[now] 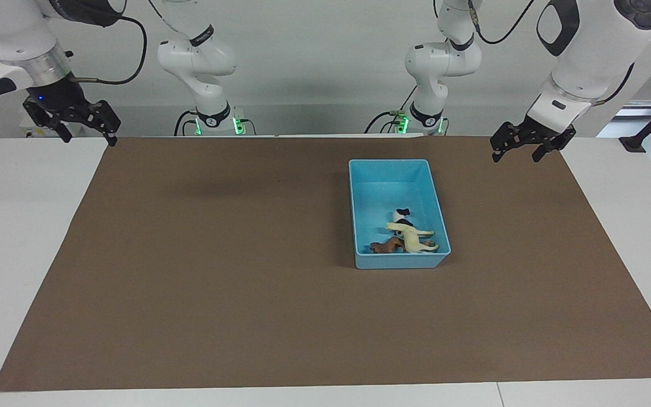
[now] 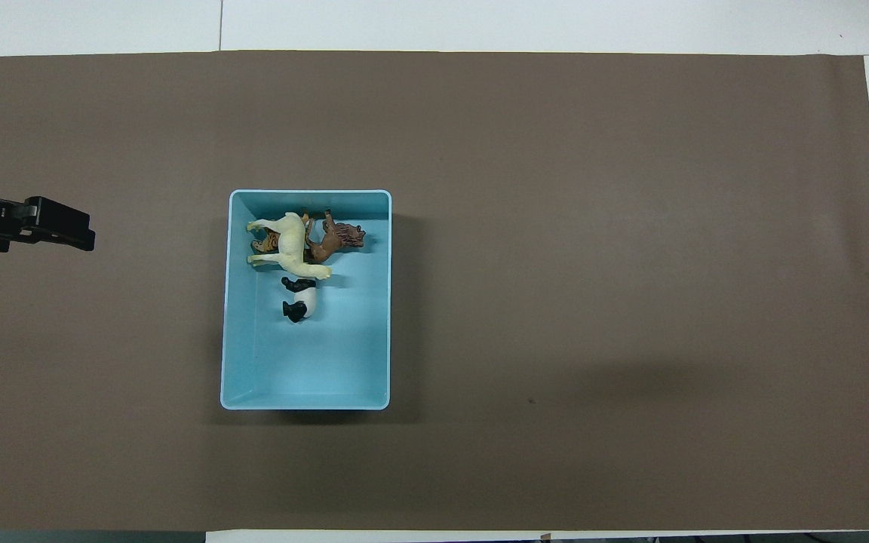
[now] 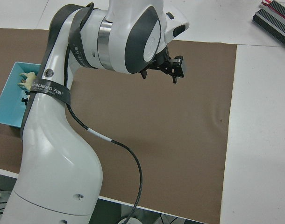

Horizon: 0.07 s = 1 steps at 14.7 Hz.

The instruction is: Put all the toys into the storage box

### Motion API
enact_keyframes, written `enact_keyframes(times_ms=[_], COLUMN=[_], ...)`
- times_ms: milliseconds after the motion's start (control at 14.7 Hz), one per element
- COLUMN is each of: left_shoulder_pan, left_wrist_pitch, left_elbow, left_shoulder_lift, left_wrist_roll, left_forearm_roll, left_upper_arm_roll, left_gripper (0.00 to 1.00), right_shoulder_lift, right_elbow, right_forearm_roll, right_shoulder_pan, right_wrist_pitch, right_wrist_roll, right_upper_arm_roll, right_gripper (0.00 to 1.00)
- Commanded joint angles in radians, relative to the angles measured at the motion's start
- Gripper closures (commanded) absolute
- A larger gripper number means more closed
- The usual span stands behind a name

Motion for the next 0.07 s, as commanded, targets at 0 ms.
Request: enact_keyframes(times_ms=[0], left_shoulder_pan=[0.002], left_wrist_pitch=[0.025], left_elbow=[-0.023], left_shoulder_lift=[-0.016], left_wrist_roll=[0.002], left_forearm_roll=[0.014], left_upper_arm_roll=[0.001], left_gripper=[0.00], right_shoulder_lift=[-0.009], right_elbow=[-0.011], right_forearm_roll=[-0.001], right_shoulder_pan=[-0.011], right_wrist_pitch=[-0.010], right_wrist_roll=[-0.025], right_upper_arm_roll=[0.010], right_gripper=[0.00])
